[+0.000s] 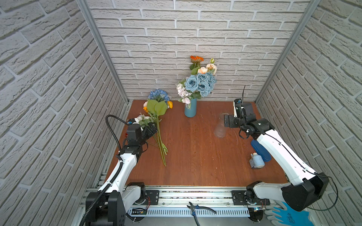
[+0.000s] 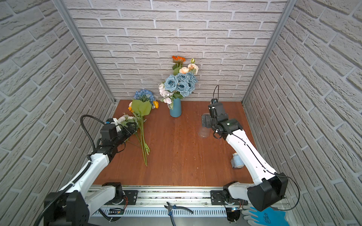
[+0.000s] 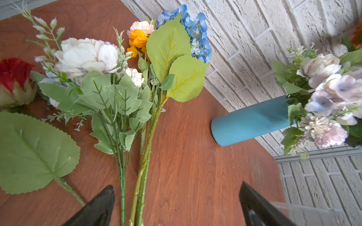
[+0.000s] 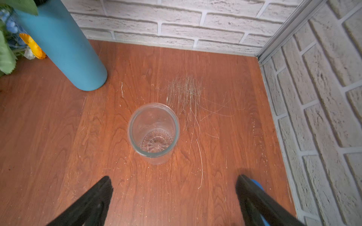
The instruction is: Arrange the flowers into the vase
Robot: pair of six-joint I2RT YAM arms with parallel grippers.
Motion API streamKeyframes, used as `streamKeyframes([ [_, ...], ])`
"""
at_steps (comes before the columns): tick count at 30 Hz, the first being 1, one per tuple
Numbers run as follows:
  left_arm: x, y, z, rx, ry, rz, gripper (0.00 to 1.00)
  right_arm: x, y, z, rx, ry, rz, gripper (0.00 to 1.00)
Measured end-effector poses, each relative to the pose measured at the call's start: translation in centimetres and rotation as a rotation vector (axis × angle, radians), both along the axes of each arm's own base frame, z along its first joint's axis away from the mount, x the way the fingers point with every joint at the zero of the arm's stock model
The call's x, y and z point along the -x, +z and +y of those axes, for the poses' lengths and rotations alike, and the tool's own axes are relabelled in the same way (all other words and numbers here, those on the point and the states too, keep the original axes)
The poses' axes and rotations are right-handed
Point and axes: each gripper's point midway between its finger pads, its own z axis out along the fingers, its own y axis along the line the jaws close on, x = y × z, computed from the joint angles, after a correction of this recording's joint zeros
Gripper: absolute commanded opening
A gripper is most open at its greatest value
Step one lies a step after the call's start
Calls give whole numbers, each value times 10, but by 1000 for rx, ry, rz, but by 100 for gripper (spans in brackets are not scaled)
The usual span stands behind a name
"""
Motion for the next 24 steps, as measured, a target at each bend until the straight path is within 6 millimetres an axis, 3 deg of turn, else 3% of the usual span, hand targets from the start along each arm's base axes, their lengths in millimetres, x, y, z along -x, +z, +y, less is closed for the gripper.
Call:
streamKeyframes([
  [6, 2, 4, 0, 0, -1, -8, 98, -23, -26, 16, -46, 48, 41, 100],
  [13, 13, 18, 4, -23, 15, -43, 98, -50, -56, 6, -53, -1, 81, 97],
  [24, 16, 15, 8, -41, 27, -36, 98, -77, -54, 10, -102, 3, 21, 85],
])
